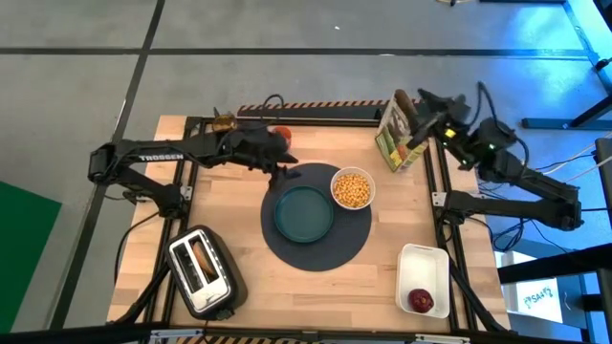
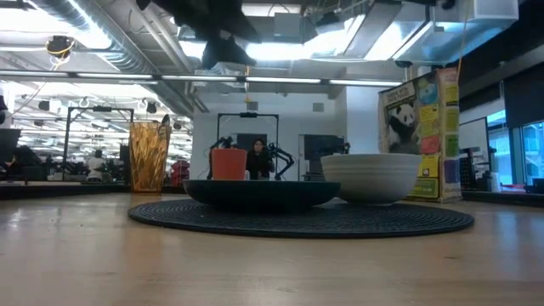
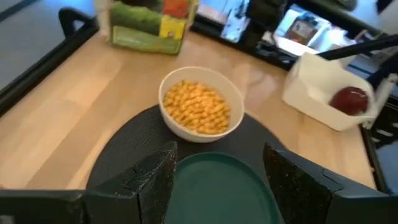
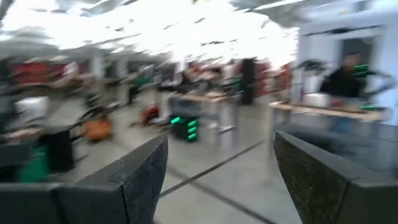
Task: Arrange a breakfast setting
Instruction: Put the toasted bagel from the toaster on the green plate
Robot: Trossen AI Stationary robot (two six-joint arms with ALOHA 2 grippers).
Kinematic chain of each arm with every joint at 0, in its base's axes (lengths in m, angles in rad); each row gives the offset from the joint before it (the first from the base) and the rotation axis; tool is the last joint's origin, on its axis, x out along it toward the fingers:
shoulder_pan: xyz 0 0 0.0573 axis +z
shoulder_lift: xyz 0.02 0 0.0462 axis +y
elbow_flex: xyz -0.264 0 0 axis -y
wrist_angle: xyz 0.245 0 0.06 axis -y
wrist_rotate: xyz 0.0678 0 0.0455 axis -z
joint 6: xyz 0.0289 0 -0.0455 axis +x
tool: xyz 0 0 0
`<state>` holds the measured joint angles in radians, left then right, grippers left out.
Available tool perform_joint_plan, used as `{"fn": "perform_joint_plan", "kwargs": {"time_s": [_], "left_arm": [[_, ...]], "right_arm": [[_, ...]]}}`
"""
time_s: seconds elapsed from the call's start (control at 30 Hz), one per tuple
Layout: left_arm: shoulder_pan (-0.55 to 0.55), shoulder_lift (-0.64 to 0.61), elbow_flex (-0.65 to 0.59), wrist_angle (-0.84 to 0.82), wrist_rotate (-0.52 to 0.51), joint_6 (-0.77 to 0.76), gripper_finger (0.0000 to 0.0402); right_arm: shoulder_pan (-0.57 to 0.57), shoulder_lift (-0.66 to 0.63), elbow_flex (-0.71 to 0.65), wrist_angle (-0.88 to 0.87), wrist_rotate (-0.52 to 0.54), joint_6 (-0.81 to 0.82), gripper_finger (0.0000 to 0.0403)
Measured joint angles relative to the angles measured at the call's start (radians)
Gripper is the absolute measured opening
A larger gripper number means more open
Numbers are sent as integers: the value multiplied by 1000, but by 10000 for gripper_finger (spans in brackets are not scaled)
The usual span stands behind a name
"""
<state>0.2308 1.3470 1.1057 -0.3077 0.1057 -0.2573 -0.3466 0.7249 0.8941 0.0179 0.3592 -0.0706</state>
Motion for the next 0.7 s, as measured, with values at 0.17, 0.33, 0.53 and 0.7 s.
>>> {"fn": "perform_joint_plan", "kwargs": {"time_s": [0.17, 0.33, 0.53, 0.7], "left_arm": [[1, 23, 0, -11, -47, -2, 234], [81, 13, 28, -45, -131, -44, 234], [191, 10, 102, -148, -145, -58, 234], [169, 10, 132, -140, -24, -55, 234]], "right_arm": [[0, 174, 180, -174, -229, 106, 285], [0, 310, 331, -313, -369, 213, 285], [0, 399, 430, -347, -585, 220, 283], [0, 408, 493, -454, -665, 277, 244]]}}
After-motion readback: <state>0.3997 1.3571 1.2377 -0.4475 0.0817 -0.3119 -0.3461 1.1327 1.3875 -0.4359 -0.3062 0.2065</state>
